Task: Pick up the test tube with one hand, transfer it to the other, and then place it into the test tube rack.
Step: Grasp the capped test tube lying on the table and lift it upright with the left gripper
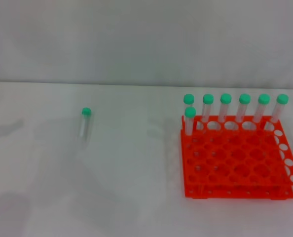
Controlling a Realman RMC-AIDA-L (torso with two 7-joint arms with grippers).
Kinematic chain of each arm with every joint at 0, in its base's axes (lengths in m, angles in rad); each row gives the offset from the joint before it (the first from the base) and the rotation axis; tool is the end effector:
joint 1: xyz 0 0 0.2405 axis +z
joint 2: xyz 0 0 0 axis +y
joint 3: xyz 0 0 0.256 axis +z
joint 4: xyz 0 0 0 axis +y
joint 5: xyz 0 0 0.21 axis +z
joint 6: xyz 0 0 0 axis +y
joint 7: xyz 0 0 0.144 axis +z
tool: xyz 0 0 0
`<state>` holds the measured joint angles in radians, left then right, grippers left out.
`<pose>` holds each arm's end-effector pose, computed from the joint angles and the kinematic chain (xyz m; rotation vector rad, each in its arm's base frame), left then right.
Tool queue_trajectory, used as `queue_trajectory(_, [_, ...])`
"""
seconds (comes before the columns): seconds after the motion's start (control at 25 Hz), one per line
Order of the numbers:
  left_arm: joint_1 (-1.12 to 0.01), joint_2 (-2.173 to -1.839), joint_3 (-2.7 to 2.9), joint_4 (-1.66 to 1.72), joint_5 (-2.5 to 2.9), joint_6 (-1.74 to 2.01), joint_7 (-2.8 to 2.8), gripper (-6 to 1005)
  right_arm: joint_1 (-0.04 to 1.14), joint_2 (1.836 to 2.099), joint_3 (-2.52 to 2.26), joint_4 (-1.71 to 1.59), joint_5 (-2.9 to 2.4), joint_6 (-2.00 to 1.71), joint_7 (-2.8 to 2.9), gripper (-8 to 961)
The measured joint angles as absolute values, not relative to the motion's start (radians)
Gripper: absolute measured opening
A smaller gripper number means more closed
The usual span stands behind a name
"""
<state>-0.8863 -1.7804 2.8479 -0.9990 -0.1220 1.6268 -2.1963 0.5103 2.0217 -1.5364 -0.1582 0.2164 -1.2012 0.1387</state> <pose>-0.3202 0.3765 0.2312 -1.7799 -1.5451 -0.4291 0.3184 0.3727 0.0564 -1.4551 0.3389 0.7143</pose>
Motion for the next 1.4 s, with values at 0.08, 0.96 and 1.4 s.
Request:
queue_trajectory(0.08, [-0.931, -1.769, 2.848, -0.998, -0.037, 1.627, -2.215, 849, 0.515, 2.021, -1.536, -0.158, 0.216, -1.201, 0.139, 855])
queue_trajectory(0.96, [-1.159, -1.771, 2.847, -0.467, 0.399, 1.175, -2.369, 847, 0.534, 2.02, -1.534, -0.157, 0.216, -1.175, 0.138, 855])
queue_trajectory(1.4, [-1.105, -1.787, 2.845, -0.389, 0.341, 1.125, -2.469, 846, 0.534, 2.019, -1.534, -0.149, 0.216, -1.173, 0.138, 855])
